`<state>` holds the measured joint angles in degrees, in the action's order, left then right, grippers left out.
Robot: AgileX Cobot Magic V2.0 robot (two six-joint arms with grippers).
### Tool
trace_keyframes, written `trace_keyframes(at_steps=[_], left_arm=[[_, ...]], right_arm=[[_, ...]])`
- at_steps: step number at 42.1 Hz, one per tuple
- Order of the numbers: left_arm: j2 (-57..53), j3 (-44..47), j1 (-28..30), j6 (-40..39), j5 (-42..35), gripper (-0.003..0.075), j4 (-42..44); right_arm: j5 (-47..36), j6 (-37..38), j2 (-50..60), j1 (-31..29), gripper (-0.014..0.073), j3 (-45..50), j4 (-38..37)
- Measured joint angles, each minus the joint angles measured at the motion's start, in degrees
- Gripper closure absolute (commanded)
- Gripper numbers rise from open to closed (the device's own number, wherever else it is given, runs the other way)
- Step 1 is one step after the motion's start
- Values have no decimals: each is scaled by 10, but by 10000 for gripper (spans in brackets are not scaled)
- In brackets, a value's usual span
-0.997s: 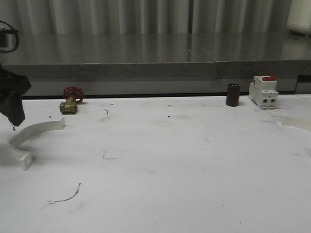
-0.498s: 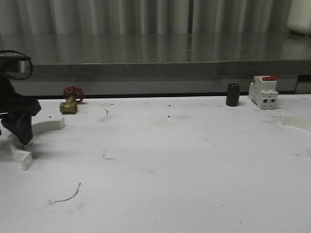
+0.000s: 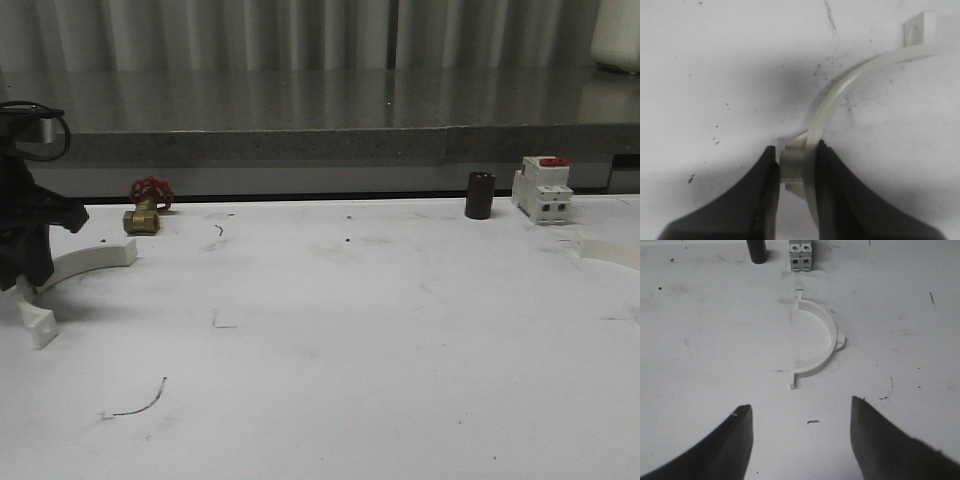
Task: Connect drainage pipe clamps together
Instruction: 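Lower the left gripper and grasp the half-ring clamp by its end tab, then lift the clamp with the left gripper and carry it to table center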
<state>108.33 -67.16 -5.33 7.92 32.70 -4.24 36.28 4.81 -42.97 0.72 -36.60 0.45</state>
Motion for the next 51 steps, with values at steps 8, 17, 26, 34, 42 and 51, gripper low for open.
trace_keyframes(at_steps=[8,17,26,34,42,51], left_arm=[[0,0,0,0,1,704,0],[0,-30,-7,0,52,715,0],[0,-97,-52,0,118,714,-25],[2,-144,-124,-62,130,711,-42],[33,-184,-200,-176,134,711,-4],[93,-241,-270,-321,138,710,42]], right_arm=[[0,0,0,0,132,0,0],[0,0,0,0,132,0,0],[1,0,0,0,132,0,0],[1,0,0,0,132,0,0],[1,0,0,0,132,0,0],[1,0,0,0,132,0,0]])
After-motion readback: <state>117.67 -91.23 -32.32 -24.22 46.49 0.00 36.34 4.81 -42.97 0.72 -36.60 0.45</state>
